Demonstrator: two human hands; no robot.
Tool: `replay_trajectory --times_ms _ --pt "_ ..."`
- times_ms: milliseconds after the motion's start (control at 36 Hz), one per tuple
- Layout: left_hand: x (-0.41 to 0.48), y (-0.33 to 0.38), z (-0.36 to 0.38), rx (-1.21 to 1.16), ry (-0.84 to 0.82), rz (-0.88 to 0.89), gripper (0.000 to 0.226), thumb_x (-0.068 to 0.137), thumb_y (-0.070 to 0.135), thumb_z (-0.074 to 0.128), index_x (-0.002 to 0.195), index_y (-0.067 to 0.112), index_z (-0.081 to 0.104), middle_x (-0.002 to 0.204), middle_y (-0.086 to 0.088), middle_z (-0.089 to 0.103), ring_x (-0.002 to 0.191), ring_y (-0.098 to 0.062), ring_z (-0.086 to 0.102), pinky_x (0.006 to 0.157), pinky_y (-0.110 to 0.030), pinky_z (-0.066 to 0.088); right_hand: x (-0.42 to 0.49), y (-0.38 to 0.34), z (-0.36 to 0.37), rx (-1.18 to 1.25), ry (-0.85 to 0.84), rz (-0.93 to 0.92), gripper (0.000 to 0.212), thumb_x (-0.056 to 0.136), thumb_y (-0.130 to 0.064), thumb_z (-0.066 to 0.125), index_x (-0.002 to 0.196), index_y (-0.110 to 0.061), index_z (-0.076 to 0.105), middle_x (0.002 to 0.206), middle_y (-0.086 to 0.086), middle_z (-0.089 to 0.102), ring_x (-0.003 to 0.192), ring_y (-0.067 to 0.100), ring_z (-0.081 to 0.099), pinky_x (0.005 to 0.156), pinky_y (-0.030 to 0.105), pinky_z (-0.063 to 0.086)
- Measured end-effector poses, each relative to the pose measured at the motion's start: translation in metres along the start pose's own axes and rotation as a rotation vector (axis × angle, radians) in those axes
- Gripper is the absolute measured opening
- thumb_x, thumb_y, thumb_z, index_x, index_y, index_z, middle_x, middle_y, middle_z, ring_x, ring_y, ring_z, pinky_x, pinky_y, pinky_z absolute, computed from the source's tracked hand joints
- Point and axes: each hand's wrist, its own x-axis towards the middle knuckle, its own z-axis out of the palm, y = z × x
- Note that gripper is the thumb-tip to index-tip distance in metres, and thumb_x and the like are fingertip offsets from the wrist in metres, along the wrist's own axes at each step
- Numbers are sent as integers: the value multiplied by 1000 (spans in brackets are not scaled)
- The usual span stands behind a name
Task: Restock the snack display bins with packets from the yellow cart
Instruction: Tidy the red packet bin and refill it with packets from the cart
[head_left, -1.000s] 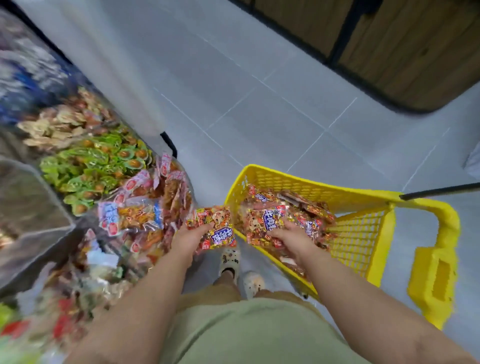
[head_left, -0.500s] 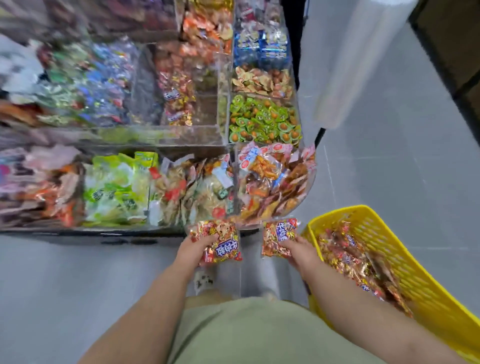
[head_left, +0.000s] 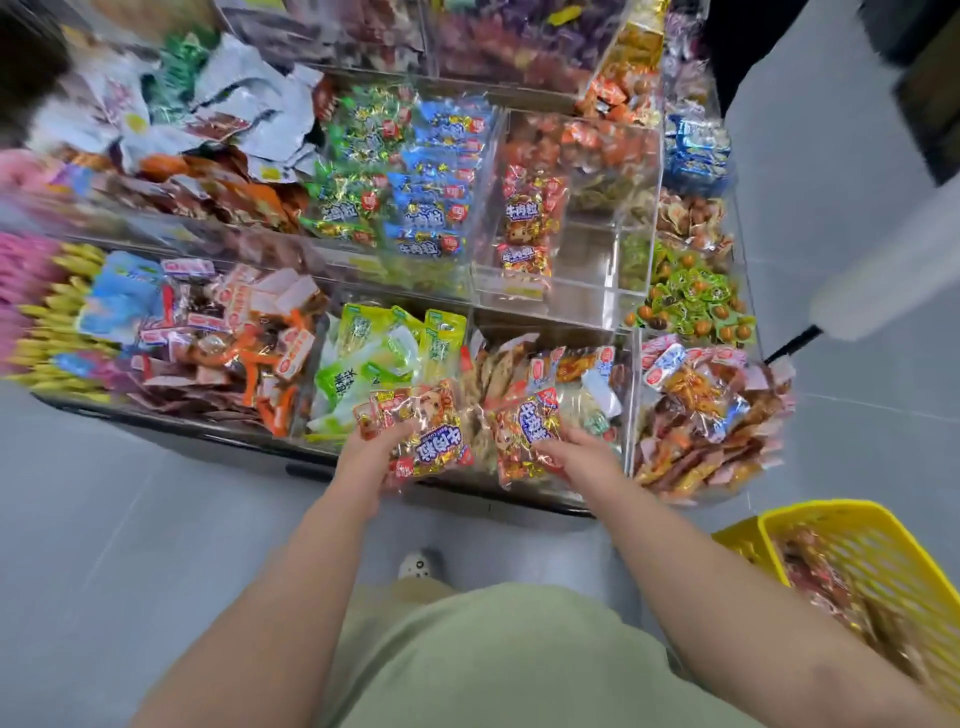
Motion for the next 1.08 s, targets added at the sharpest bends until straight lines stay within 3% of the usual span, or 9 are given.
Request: replay_trajectory --times_ms 111,250,361,472,611,750,917,1000,1083 --pt "28 49 -25 67 -33 71 74 72 35 81 134 14 46 132 -7 56 121 -31 54 98 -53 46 8 -38 31 -13 35 -56 71 71 -33 79 133 -16 49 109 -9 62 88 10 66 81 32 55" --pt "52 112 -30 93 -123 182 51 71 31 82 107 20 48 105 2 62 91 -20 62 78 -37 53 13 -89 36 120 101 -137 54 66 -33 82 113 -31 56 99 -11 67 84 11 69 78 30 54" --pt "67 158 -19 138 -178 300 32 71 30 82 91 26 58 94 0 71 81 -18 68 69 -33 53 15 -132 26 201 176 -208 45 71 -22 80 109 -11 61 92 -1 70 69 7 69 62 22 53" --pt "71 187 0 98 -232 352 35 64 30 83 89 27 59 75 9 73 69 -11 69 56 -25 52 18 -170 12 237 270 -257 28 76 -15 77 97 -13 60 89 -1 64 66 4 68 60 20 55" --pt "76 206 20 93 -278 340 55 50 40 85 96 23 60 89 1 74 81 -21 70 66 -34 53 32 -209 -13 210 350 -298 67 76 -20 77 134 -11 45 121 4 58 103 21 63 88 37 54" --pt "90 220 42 57 -272 327 44 69 25 82 108 17 64 102 -8 72 91 -30 69 73 -38 55 52 -237 -33 170 445 -303 48 75 -24 77 118 -20 55 114 3 62 92 18 65 83 36 55" --pt "103 239 69 30 -243 317 53 62 32 85 108 21 62 106 -9 72 93 -32 70 79 -46 56 94 -242 -42 109 354 -235 38 78 -8 72 108 -23 53 107 5 60 86 16 63 64 23 53" --pt "111 248 79 47 -224 321 50 61 39 83 104 23 62 102 -7 74 83 -27 72 62 -36 56 113 -240 -45 65 375 -224 42 74 -6 75 110 -18 58 106 0 60 90 17 61 79 30 53" --pt "122 258 87 80 -210 333 46 64 38 84 102 26 60 102 -4 73 84 -25 72 59 -33 54 130 -247 -44 11 380 -238 26 73 -11 76 92 -23 63 94 -6 63 82 11 59 64 24 45"
